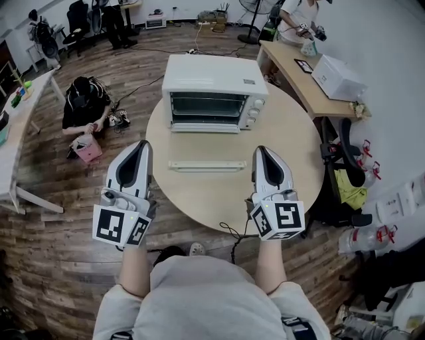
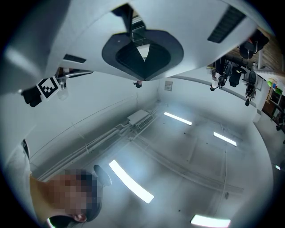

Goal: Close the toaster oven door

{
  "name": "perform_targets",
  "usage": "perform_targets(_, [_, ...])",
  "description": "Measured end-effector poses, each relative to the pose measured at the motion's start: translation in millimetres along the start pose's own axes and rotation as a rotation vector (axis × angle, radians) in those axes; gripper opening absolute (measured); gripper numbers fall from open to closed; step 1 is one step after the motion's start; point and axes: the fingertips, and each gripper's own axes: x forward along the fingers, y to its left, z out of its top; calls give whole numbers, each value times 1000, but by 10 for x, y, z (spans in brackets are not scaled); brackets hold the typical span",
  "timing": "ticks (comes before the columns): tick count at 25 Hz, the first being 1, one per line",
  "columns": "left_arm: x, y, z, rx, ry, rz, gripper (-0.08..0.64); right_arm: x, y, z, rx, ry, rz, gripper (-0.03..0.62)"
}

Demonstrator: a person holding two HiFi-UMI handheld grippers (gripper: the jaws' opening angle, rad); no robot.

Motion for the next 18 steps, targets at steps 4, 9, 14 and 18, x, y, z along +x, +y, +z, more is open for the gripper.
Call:
perform_targets(4, [77, -13, -80, 0, 17, 5, 6, 59, -77, -104, 5, 18, 5, 11])
perform_targets(9, [215, 13, -246, -13, 48, -7, 6, 175, -158, -332, 4, 67, -6, 12])
perform_targets(14, [364, 26, -410, -39, 73, -32, 6, 251, -252, -696, 15, 150, -28, 12])
perform_targets(18, [487, 82, -543, -55, 96, -48, 6, 320, -311, -1082, 31, 236, -48, 11])
